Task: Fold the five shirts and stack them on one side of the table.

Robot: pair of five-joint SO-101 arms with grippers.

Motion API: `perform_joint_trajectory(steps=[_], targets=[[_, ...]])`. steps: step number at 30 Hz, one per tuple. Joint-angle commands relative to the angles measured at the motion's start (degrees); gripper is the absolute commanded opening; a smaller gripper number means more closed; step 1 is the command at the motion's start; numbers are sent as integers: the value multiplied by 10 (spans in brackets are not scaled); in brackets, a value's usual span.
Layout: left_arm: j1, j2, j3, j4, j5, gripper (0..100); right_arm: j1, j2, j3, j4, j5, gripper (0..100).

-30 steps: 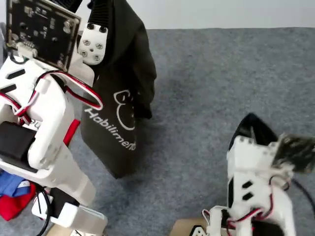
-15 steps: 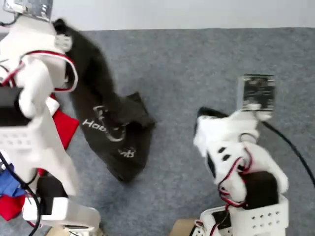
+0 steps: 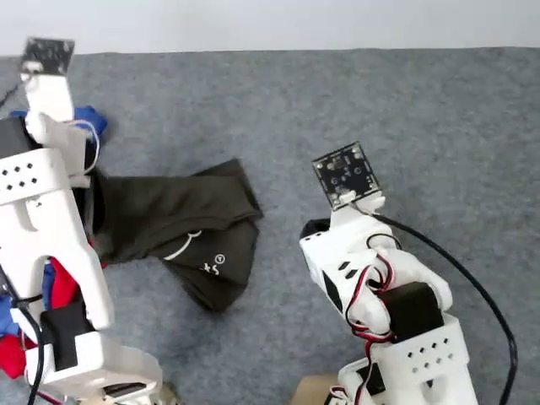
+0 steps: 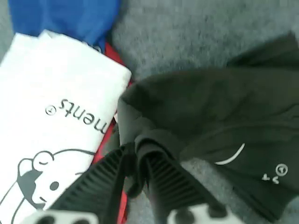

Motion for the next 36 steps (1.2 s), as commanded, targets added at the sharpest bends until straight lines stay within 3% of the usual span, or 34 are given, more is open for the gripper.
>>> perform_joint_trajectory(steps=[1, 13, 17, 22, 30, 36], targets=[[-11, -21, 35, -2, -18, 3, -3, 43, -8, 0, 15, 8], [-17, -44, 54, 0, -73, 7, -3, 209, -182, 12, 17, 8], [-11, -86, 53, -1, -81, 87, -2, 225, -234, 66, 17, 8], [35, -131, 53, -2, -81, 221, 0, 225, -278, 134, 18, 8], [74, -136, 56, -11, -61, 228, 1, 220, -297, 183, 18, 8], [179, -102, 57, -75, -50, 228, 1, 191, -294, 203, 18, 9]])
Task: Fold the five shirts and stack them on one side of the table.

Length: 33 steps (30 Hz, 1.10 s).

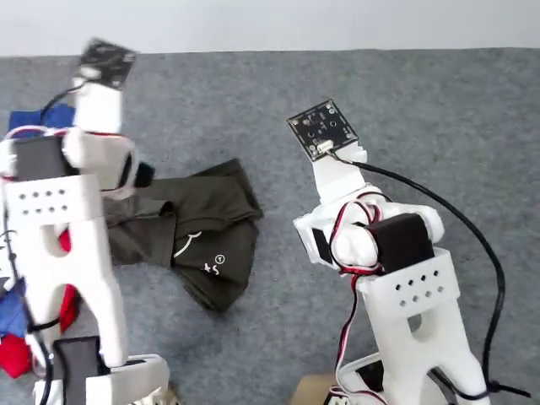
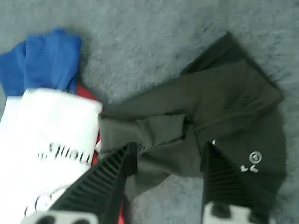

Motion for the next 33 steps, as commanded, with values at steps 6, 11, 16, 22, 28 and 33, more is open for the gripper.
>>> perform_joint_trajectory(steps=[6, 11, 16, 22, 28, 33], targets=[[156, 117, -7, -98, 29, 229, 51, -34, -23, 46, 8, 9], [206, 208, -7, -116, 26, 231, 135, -34, -24, 68, 9, 9], [236, 275, -12, -123, 15, 231, 182, -35, -24, 106, 9, 9], [258, 344, -15, -170, 5, 231, 212, -52, -22, 108, 39, 9], [243, 395, -18, -177, 5, 197, 213, -86, -21, 108, 84, 9], [229, 397, -62, -168, 5, 66, 213, -88, -21, 108, 84, 9]])
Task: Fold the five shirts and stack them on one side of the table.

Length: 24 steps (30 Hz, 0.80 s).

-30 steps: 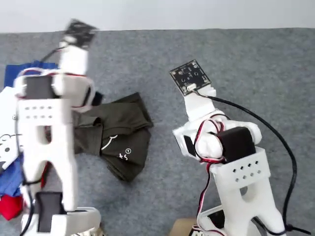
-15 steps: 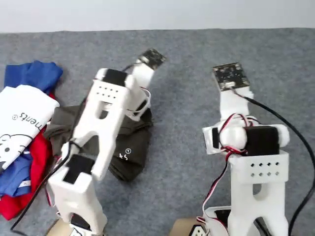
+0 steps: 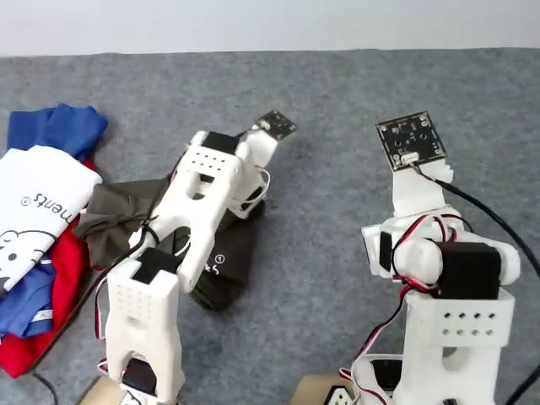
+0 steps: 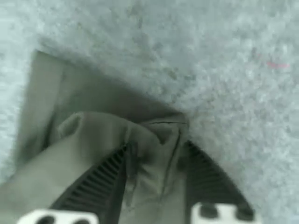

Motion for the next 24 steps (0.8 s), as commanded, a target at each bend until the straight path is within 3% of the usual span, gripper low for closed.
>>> perform_joint_trajectory(steps=[1, 3, 12, 17, 24], targets=[[-6, -11, -53, 12, -7, 40, 5, -11, -21, 19, 6, 9], [-2, -11, -92, 47, -7, 1, 5, -14, -12, 17, 6, 9], [49, -11, -350, 215, -4, 2, 5, -16, 30, 17, 4, 9], [58, -60, -480, 218, 34, 2, 5, -16, 30, 18, 4, 9], [135, -151, -562, 211, 40, 2, 5, -12, 38, 16, 4, 9]])
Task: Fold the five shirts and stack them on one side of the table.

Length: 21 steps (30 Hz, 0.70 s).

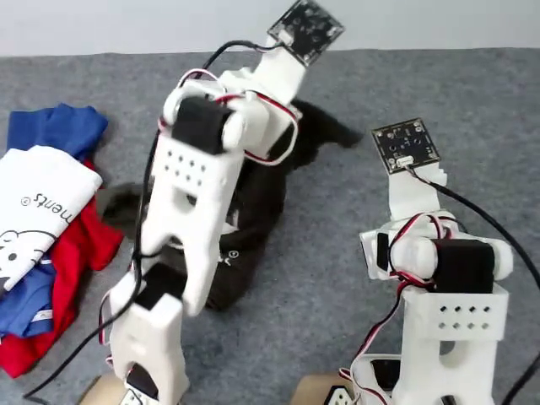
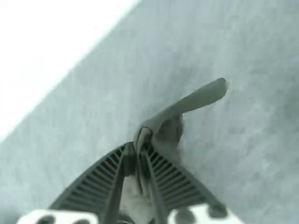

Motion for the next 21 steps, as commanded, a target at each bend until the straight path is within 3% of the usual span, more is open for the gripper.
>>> perform_joint_trajectory(steps=[1, 12, 15, 18, 21], targets=[[43, -76, -66, -4, 8, 2, 6, -15, 17, 16, 4, 9], [65, -191, -145, -115, 6, 2, 6, -16, 103, 16, 4, 9], [37, -214, -145, -81, 6, 2, 6, -17, 101, 16, 4, 9], [-7, -223, -145, 8, 6, 2, 6, -17, 101, 17, 4, 9], [-85, -239, -112, 15, 6, 2, 6, -17, 100, 17, 4, 9]])
